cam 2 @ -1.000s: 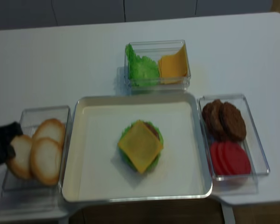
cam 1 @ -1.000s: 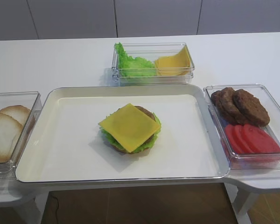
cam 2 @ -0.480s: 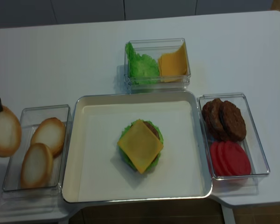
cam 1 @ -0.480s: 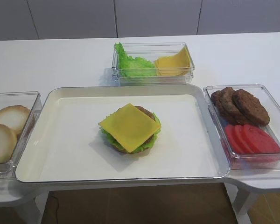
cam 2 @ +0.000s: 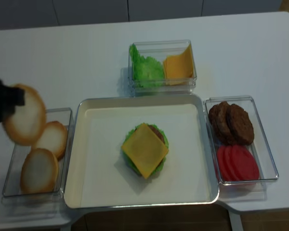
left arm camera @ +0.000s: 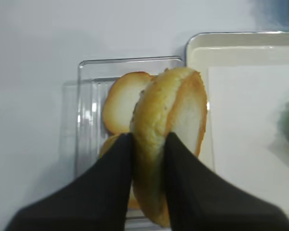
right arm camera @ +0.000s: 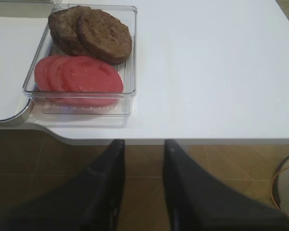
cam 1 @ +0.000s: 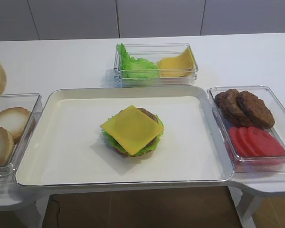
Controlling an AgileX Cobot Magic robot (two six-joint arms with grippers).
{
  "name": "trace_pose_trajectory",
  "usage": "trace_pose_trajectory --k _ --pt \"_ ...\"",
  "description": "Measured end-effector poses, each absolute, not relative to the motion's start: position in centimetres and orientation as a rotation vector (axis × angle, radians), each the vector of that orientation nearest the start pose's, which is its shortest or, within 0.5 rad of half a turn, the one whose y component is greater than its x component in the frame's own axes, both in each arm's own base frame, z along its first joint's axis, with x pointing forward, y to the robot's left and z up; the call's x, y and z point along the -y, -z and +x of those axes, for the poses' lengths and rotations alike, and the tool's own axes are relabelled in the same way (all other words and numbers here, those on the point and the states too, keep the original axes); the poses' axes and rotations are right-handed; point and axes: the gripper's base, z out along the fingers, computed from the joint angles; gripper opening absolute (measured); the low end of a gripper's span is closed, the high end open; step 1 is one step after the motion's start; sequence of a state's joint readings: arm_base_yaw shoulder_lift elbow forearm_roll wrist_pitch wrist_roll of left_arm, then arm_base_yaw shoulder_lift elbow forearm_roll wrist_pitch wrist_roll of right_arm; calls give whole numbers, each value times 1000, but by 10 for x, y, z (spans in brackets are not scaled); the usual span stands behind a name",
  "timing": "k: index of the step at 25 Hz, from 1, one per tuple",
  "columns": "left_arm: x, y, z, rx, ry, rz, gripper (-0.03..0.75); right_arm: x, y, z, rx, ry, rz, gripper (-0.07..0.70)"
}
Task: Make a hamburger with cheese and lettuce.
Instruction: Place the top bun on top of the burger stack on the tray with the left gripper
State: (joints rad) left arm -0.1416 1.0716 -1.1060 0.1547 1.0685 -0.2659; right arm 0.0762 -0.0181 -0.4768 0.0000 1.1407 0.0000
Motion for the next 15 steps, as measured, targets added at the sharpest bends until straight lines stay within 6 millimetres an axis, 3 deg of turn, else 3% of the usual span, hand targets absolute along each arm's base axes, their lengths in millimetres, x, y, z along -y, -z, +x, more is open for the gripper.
trace_pose_trajectory --k 8,15 --pt "59 -374 191 -2448 -46 165 144 1 -264 -9 -2128 -45 -81 228" --pt "112 -365 193 -2438 -165 424 144 1 -264 -9 -2128 -45 -81 228"
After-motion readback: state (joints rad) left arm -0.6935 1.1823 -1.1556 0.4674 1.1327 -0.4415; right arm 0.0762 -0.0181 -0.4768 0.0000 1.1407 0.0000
